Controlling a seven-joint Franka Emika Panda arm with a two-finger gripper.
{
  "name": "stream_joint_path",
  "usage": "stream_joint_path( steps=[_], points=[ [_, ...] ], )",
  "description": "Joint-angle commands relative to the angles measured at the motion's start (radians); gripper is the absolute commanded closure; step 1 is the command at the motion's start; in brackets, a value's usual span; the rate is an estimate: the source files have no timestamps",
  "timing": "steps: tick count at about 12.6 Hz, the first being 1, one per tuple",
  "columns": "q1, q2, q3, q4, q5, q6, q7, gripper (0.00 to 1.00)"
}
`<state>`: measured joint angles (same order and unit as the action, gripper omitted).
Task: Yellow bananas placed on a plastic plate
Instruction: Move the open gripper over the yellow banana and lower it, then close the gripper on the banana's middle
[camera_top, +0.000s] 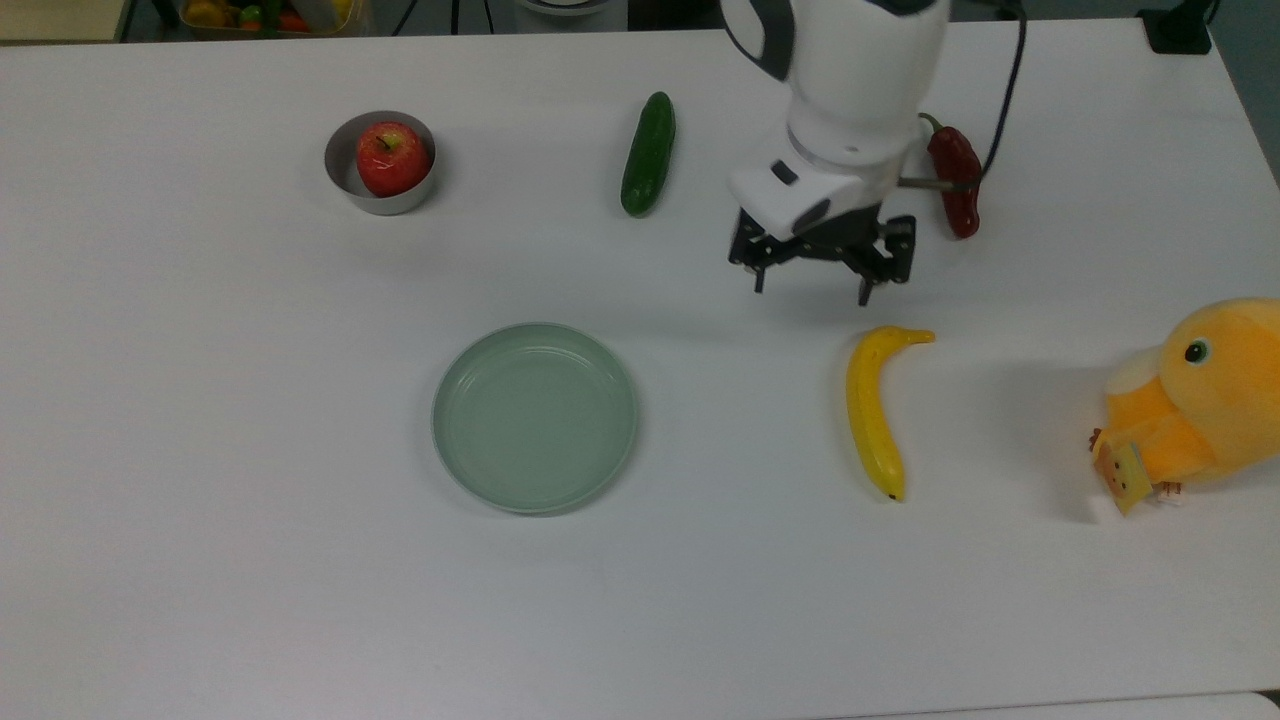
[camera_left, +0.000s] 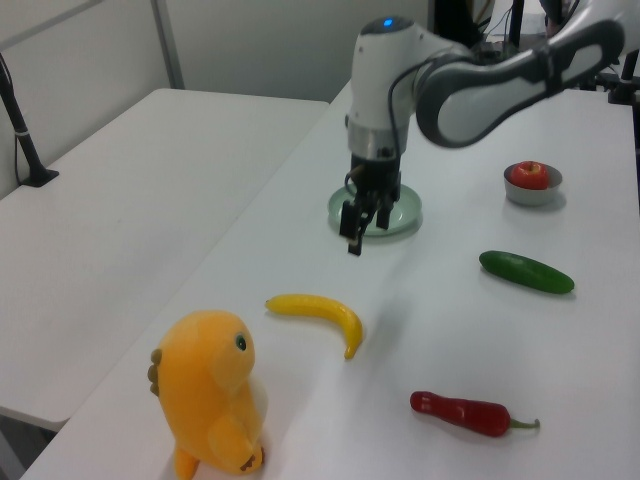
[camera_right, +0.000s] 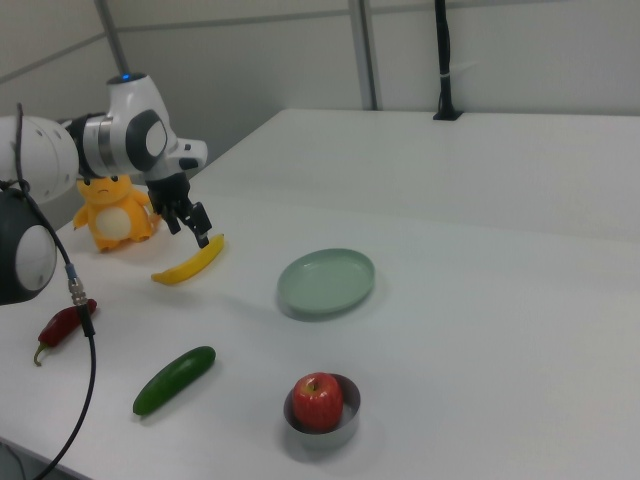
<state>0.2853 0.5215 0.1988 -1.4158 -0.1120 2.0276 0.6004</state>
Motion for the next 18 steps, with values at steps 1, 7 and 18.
stream_joint_path(
  steps=[1, 7, 18],
  points=[
    [0.084, 0.125, -0.041, 0.107, -0.046, 0.042, 0.061, 0.00],
    [0.147, 0.242, -0.044, 0.183, -0.178, 0.154, 0.194, 0.00],
    [0.138, 0.250, -0.027, 0.158, -0.236, 0.166, 0.197, 0.73]
  ],
)
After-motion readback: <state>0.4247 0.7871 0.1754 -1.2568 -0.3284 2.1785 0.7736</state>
